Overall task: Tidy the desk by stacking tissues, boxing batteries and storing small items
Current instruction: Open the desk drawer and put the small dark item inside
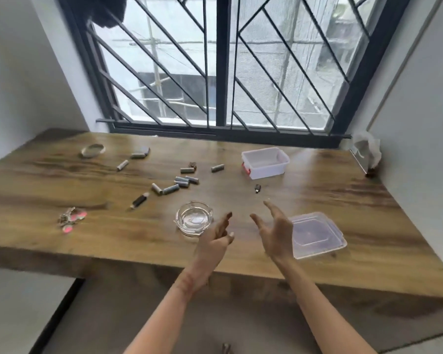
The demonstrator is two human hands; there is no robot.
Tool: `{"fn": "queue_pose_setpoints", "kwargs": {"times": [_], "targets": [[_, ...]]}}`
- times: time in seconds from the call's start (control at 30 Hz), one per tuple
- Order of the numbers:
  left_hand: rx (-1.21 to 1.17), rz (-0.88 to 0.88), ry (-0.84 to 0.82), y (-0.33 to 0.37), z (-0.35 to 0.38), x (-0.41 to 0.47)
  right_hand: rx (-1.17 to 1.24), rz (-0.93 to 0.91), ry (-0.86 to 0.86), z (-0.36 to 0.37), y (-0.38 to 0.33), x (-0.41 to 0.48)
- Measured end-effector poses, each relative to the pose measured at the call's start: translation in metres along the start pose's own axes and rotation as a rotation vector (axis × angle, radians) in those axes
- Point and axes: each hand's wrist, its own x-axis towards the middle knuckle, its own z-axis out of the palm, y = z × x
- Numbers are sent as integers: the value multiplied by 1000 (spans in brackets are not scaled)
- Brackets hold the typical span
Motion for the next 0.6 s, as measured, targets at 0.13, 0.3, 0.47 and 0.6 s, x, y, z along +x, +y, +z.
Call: {"fn": "queue_pose_setpoints", "kwargs": {"times": [0.13, 0.3, 0.47, 0.6], "targets": [[-23, 10, 62, 0, -24, 8, -96, -19, -90, 16, 12, 29], [5, 25, 89, 0, -46, 34, -238, 55, -312, 44, 37, 76], [64, -7, 122, 3, -69, 66, -371, 124, -408, 66, 50, 110], [20, -29, 152, 3, -80, 81, -455, 98, -407, 76, 58, 124]]}}
